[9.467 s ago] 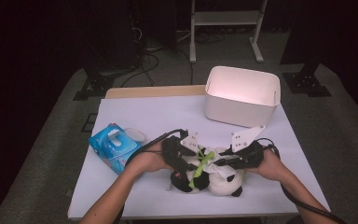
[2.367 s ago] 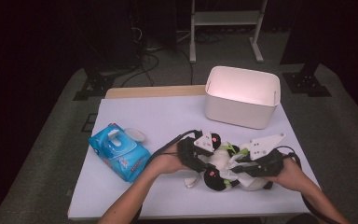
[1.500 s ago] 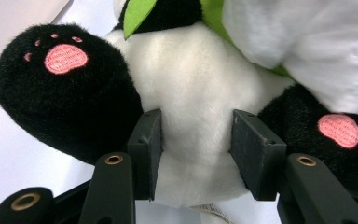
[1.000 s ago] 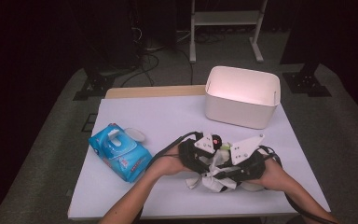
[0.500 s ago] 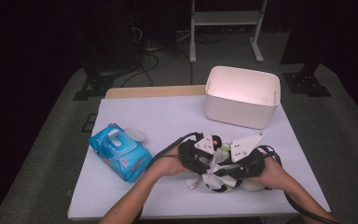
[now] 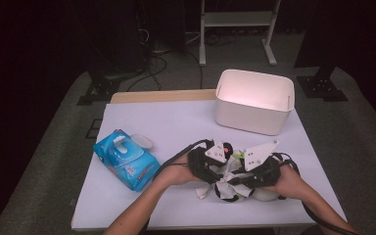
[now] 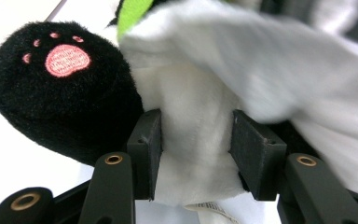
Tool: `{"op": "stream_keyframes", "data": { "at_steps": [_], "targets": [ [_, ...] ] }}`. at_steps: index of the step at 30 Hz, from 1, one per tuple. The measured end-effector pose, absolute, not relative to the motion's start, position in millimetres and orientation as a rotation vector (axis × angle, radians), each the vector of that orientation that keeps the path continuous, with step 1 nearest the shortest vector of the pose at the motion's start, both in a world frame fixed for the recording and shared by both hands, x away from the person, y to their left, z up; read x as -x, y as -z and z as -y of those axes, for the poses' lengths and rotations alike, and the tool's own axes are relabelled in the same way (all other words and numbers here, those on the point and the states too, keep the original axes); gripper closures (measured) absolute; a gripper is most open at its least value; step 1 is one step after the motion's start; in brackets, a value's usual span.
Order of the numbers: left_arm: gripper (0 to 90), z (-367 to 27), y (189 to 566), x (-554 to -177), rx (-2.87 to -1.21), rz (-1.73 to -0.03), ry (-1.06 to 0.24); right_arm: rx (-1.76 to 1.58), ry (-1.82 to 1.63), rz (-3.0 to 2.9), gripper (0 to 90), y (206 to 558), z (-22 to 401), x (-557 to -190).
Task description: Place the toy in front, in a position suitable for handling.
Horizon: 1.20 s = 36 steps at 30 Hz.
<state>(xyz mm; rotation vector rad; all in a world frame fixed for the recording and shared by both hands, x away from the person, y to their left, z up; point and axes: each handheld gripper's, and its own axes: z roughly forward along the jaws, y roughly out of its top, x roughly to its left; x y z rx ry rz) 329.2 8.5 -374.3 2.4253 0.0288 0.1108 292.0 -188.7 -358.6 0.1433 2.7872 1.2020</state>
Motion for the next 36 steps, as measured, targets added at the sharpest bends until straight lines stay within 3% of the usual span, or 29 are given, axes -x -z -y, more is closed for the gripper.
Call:
{"op": "stream_keyframes", "data": {
  "at_steps": [14, 36],
  "targets": [
    [52.8, -8, 375, -328, -2.419, -0.035, -0.109, -0.264, -1.116, -2.75, 79.5, 351, 216, -310],
    [53.6, -7, 375, -326, -2.433, -0.022, -0.123, -0.203, -1.004, -2.801, 79.5, 350, 197, -320]
  ]
}}
